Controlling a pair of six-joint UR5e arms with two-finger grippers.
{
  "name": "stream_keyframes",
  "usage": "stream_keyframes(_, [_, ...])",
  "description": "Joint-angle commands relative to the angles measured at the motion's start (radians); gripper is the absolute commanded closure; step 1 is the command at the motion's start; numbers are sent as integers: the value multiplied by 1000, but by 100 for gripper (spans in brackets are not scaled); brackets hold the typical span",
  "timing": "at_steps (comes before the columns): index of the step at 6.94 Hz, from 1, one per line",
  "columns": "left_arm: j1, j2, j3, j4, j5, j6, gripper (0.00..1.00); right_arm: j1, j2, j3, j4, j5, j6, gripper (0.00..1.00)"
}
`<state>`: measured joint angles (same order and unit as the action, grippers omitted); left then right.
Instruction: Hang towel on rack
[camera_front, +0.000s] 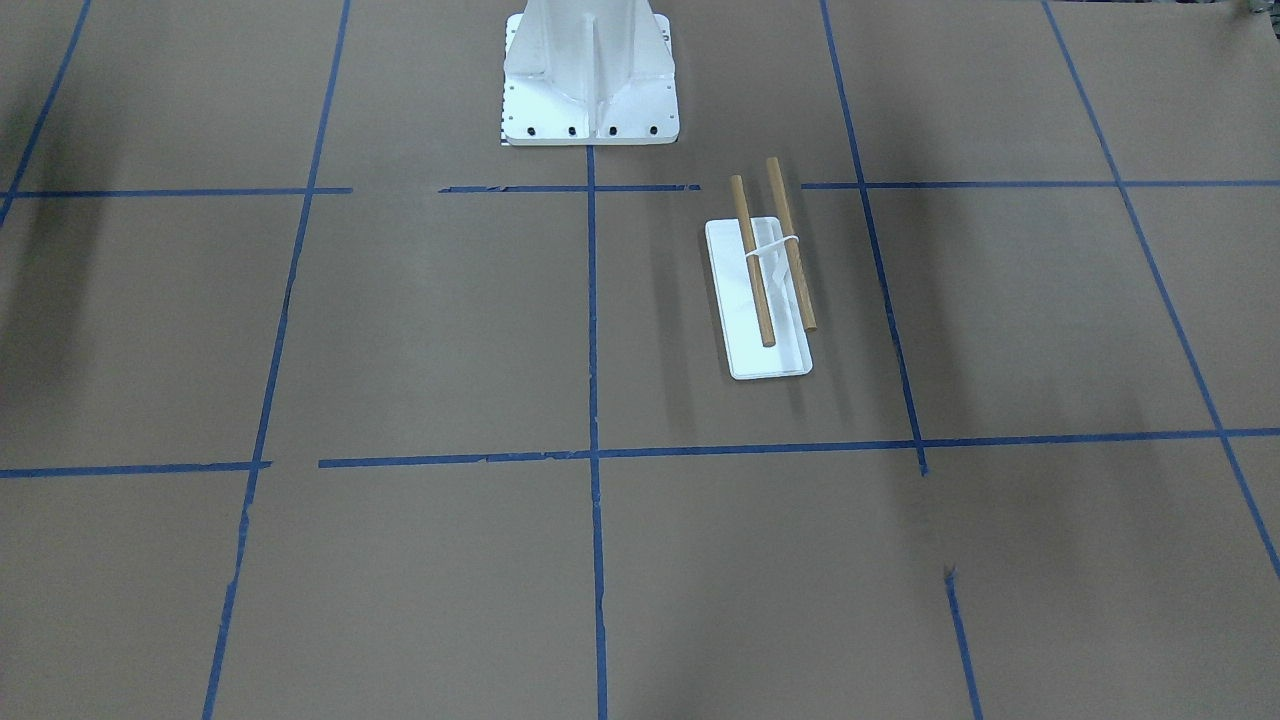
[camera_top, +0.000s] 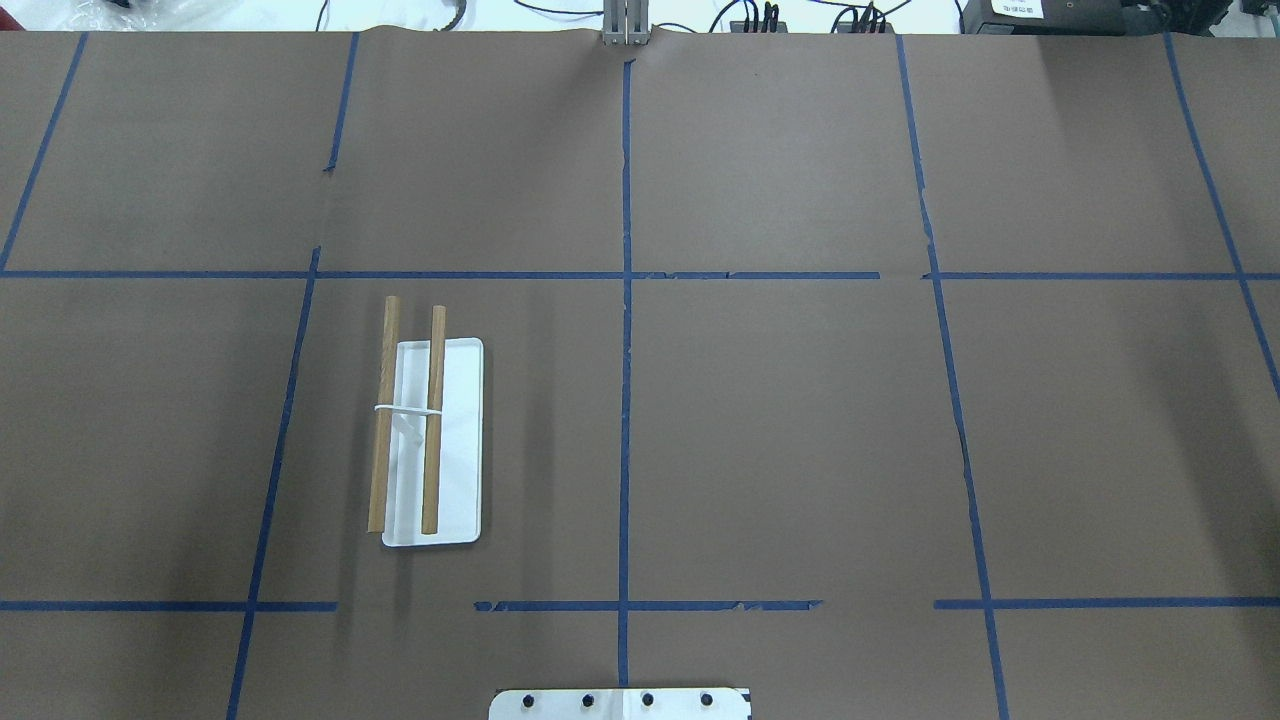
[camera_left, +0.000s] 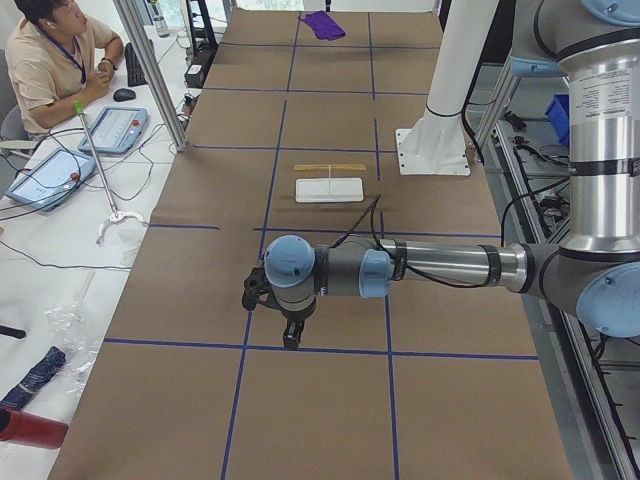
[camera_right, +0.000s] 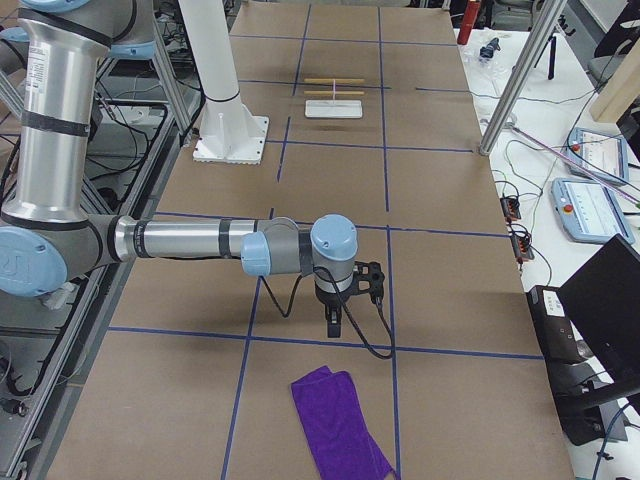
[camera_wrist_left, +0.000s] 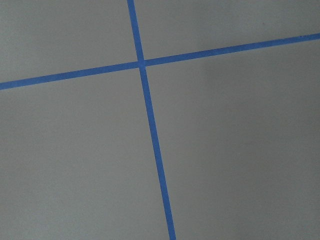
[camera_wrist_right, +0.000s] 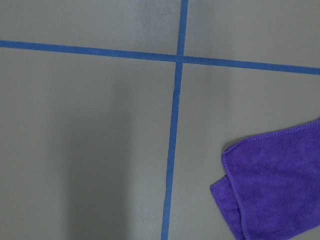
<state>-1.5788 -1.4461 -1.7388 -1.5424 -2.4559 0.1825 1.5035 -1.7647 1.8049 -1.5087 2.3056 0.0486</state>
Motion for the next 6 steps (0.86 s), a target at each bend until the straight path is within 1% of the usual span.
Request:
stream_keyframes(1, [0, -4, -17, -1, 2, 3, 0, 0, 4, -1, 5, -2, -10, 0])
stream_keyframes(2, [-1, 1, -21, -2, 0, 3, 0, 0, 5, 2, 56, -2, -7, 0])
stream_keyframes(3, [-7, 6, -51, -8, 0, 8, 0, 0, 1, 5, 126, 1, 16, 0])
stream_keyframes(4, [-7, -6, -63, -10, 3, 8, 0, -2, -7, 1, 239, 3, 14, 0])
stream_keyframes(5, [-6, -13, -61, -10, 30, 6, 0, -5, -25, 1, 334, 14, 29, 0])
stream_keyframes(6, [-6, -13, -64, -27, 29, 8, 0, -8, -56, -10, 358, 14, 52, 0])
